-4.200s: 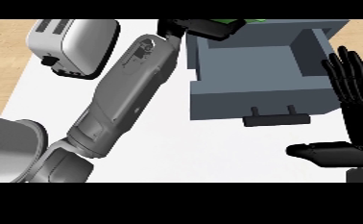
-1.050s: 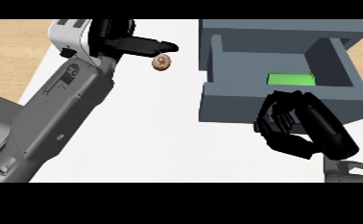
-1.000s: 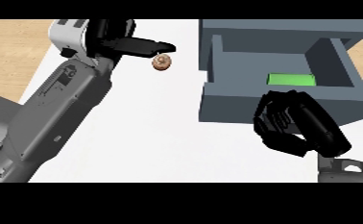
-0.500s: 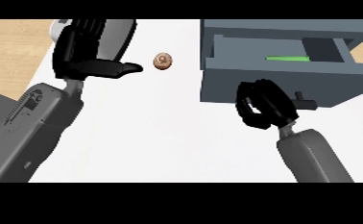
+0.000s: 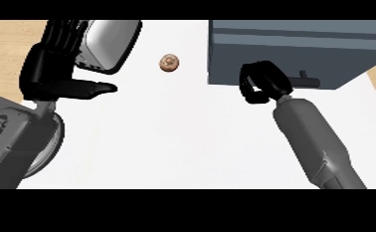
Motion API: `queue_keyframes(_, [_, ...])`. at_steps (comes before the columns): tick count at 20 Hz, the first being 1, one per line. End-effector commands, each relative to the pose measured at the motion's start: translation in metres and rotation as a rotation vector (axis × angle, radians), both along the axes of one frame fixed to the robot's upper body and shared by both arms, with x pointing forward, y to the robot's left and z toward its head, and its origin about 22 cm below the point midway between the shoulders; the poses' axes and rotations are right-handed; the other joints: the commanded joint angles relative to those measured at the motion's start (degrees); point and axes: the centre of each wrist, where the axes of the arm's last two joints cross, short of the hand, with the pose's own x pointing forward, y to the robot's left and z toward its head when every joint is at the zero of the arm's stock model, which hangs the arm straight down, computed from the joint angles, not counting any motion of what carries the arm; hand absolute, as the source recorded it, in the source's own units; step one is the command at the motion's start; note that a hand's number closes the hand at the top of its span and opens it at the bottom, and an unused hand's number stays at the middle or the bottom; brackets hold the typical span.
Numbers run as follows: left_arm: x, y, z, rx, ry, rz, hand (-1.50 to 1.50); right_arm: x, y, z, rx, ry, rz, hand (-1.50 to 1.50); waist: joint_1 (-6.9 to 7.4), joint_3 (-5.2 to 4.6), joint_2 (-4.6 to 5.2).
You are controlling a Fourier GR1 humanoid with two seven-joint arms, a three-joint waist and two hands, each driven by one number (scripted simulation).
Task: Pick up the cup, place it into the drawer and close the drawer
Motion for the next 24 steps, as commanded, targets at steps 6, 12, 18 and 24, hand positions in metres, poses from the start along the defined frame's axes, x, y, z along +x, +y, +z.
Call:
queue_keyframes(6, [-0.007, 0.01, -0.004, -0.019, -0.006, -0.021, -1.5, 0.038, -0.031, 0.014, 0.027, 0.066, -0.092, 1.5, 1.84, 0.21, 1.31])
queue_keyframes(12, [-0.005, 0.014, -0.011, -0.013, 0.013, -0.083, -1.5, 0.044, -0.059, 0.031, 0.048, 0.112, -0.097, 1.5, 2.03, 0.22, 1.89])
queue_keyframes(18, [-0.006, 0.008, -0.013, -0.023, 0.011, -0.097, -1.5, 0.053, -0.059, 0.051, 0.113, 0.075, -0.11, 1.5, 3.71, 0.26, 2.49])
queue_keyframes(24, [-0.007, 0.002, -0.023, -0.029, 0.014, -0.119, -1.5, 0.05, -0.072, 0.047, 0.166, 0.057, -0.108, 1.5, 3.65, 0.25, 2.83])
